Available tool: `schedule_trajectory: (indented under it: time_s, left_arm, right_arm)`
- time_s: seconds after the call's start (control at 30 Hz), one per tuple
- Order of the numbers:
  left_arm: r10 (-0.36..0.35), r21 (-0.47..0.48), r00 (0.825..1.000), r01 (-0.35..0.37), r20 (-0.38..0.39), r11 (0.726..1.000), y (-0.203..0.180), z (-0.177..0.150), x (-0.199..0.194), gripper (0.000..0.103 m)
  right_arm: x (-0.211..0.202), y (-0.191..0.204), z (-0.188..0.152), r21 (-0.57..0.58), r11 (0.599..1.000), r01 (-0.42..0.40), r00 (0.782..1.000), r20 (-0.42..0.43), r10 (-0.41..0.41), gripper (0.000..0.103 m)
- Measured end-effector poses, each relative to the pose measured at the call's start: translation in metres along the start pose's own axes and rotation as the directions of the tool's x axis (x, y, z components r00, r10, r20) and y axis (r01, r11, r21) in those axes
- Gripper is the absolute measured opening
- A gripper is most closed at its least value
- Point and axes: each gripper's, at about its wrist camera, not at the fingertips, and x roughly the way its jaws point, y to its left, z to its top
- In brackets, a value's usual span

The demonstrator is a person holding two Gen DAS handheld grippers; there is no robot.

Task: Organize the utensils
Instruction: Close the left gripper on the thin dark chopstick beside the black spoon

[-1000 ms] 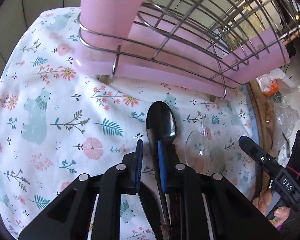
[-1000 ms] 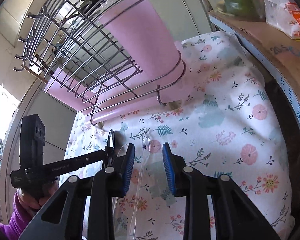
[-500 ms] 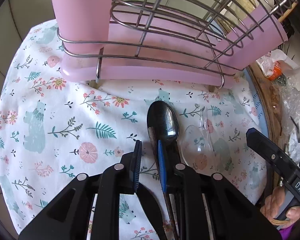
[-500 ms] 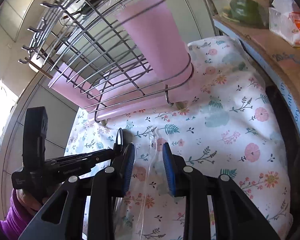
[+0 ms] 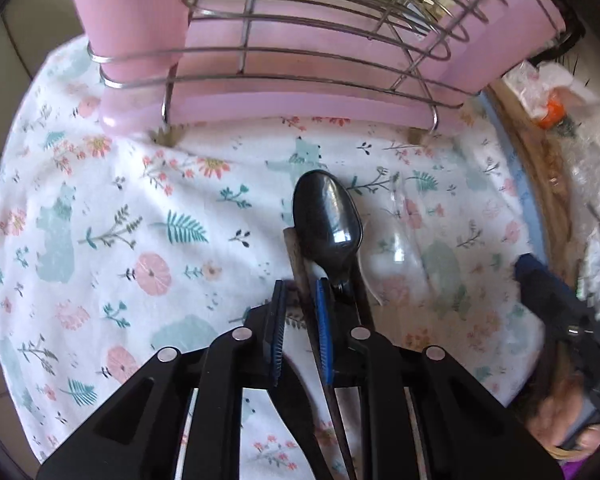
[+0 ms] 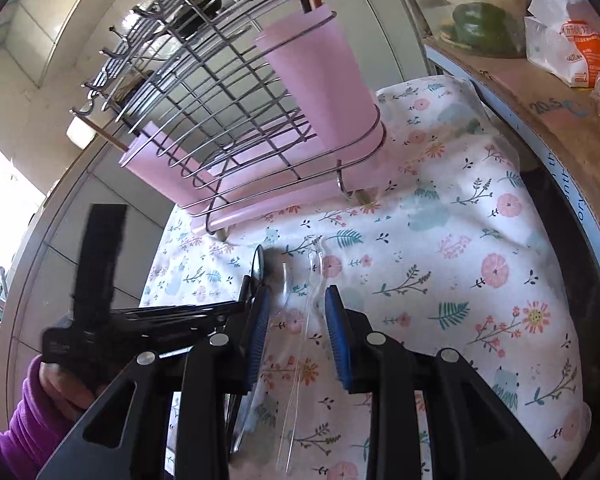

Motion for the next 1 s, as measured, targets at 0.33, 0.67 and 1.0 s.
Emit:
schedule_trajectory:
  time_s: [0.33,0.67,1.0]
  left_arm:
    - [0.003,-0.151,0.997,0.008,0.073,0.989,0.026,0.003,-0.028,0.005]
    - [0.052,-0.213,0.998,-0.042,0.045,0.976,0.067,0.002,-0.03,0.005]
    - [-0.005,-0.147,0.984,-0.021,-0.176,0.989,0.078,0.034,-0.008,0.006]
  right_arm:
    - [-0.002,0.001,-0.001,-0.018,0.998,-0.059,0.998,-0.006,0.059,0.028]
    - [0.026,-0.016,0.02,0.069,0.996,-0.061,0.99,-0.122,0.069,0.028]
    - [0.076,-0.017,0.048,0.069,0.997,0.03,0.96,-0.28,-0.009,0.028]
